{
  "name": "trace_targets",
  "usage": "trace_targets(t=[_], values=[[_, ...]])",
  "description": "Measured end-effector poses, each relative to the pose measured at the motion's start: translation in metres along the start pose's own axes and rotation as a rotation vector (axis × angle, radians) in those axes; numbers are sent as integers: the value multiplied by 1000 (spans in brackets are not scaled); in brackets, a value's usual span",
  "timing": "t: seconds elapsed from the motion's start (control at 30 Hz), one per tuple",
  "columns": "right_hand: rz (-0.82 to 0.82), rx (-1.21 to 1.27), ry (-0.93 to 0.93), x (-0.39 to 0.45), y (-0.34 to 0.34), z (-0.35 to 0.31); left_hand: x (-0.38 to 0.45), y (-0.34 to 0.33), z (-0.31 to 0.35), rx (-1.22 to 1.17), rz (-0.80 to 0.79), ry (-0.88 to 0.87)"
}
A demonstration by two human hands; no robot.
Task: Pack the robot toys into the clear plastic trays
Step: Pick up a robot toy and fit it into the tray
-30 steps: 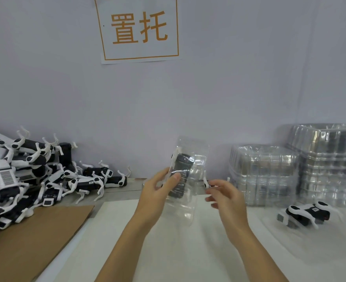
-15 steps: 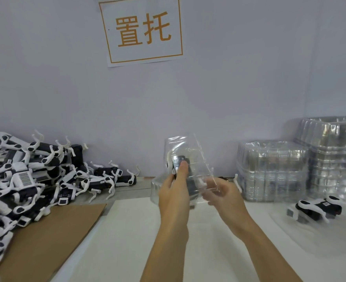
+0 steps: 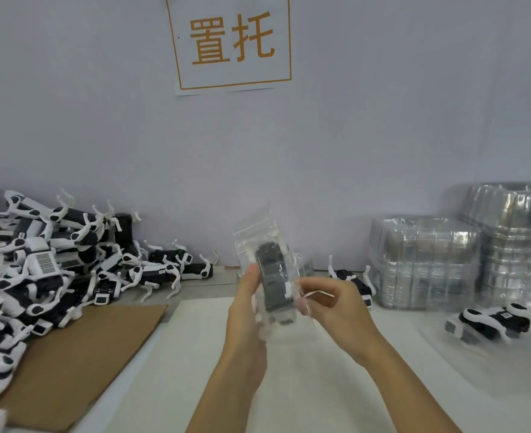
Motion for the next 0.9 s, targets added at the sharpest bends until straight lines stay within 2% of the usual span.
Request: trace_targets(t=[0.17, 0.4, 0.5, 0.67, 0.8, 0.9], values=[[-8, -47, 1, -1, 3, -5, -1, 2, -8, -289, -138, 60], [9, -145, 17, 0, -2, -8, 8, 11, -19, -359, -180, 90], [-2, -196, 19, -1, 1, -9, 8, 15, -20, -333, -198, 95], [182, -160, 136, -2, 8, -20, 7, 21, -22, -160, -88, 102], [219, -206, 173, -1, 8, -22, 5, 14, -24, -104, -149, 90], [258, -174, 128, -1, 12, -17, 6, 12, -24, -43, -170, 78]])
Point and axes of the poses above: each hand's wrist, its own x-axis towards the middle knuckle, its own y-axis out of the back of the hand, z = x × y, the point moved 5 cm from there along x, towards the middle knuckle, and after that the axes turned 7 degrees about -z, right-handed, at the moved point
